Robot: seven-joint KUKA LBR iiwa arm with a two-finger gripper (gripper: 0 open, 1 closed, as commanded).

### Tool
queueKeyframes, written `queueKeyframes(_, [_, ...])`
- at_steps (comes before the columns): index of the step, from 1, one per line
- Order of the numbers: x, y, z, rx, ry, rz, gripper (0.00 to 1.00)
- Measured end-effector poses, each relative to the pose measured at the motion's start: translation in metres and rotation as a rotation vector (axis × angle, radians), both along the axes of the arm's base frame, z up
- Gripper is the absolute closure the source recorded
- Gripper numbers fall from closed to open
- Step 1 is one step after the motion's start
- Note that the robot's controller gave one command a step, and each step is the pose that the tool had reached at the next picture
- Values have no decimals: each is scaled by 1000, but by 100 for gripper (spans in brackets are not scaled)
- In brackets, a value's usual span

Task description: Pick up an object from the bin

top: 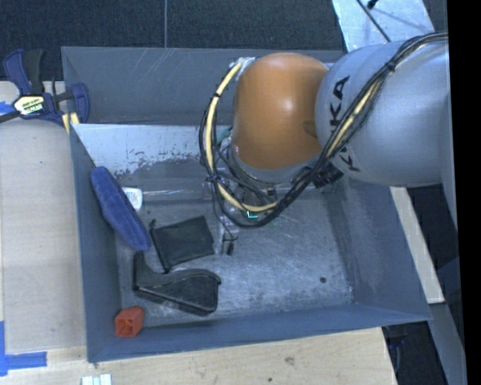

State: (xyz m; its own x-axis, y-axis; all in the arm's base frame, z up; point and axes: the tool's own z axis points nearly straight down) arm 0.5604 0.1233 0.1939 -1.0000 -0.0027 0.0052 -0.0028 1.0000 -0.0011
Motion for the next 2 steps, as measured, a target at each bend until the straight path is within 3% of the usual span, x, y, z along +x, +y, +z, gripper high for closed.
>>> queueKeyframes(1, [21,16,-126,1,-10,92,0])
queueKeyframes(2, [21,17,-123,3,-13,91,100])
